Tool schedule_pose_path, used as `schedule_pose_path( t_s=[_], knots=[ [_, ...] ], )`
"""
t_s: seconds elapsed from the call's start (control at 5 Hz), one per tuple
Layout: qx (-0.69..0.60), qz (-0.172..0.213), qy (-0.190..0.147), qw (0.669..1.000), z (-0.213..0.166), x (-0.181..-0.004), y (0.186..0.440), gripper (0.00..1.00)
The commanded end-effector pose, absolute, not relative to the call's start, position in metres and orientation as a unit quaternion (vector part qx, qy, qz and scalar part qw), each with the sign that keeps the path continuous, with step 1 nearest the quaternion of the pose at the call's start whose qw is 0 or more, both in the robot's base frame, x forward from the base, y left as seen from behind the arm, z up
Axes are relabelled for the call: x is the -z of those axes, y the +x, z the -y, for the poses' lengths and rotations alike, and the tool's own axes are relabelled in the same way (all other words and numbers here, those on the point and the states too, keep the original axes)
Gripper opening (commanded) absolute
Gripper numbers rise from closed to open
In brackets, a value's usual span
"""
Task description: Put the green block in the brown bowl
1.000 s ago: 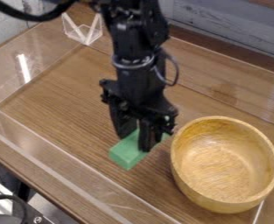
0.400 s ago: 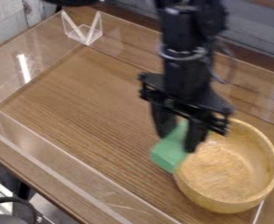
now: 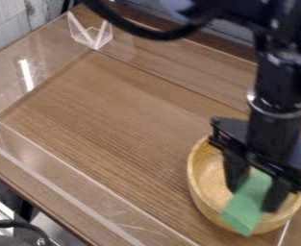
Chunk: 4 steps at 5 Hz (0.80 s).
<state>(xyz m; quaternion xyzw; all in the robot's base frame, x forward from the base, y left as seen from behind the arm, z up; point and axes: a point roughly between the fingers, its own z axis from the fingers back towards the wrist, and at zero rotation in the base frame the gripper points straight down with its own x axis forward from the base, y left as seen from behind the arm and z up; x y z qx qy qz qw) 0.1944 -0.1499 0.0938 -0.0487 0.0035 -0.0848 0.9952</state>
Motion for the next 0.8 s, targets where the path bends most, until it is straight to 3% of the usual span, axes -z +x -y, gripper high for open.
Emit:
schedule_pose_path(
  t_s=[0.0,0.6],
  knots=[
    [0.07,0.036,-0.065,0.995,0.1522,-0.1226,0.2048,0.0],
    [0.054,0.063,-0.073,0.994,0.1436,-0.131,0.2084,0.0]
  ],
)
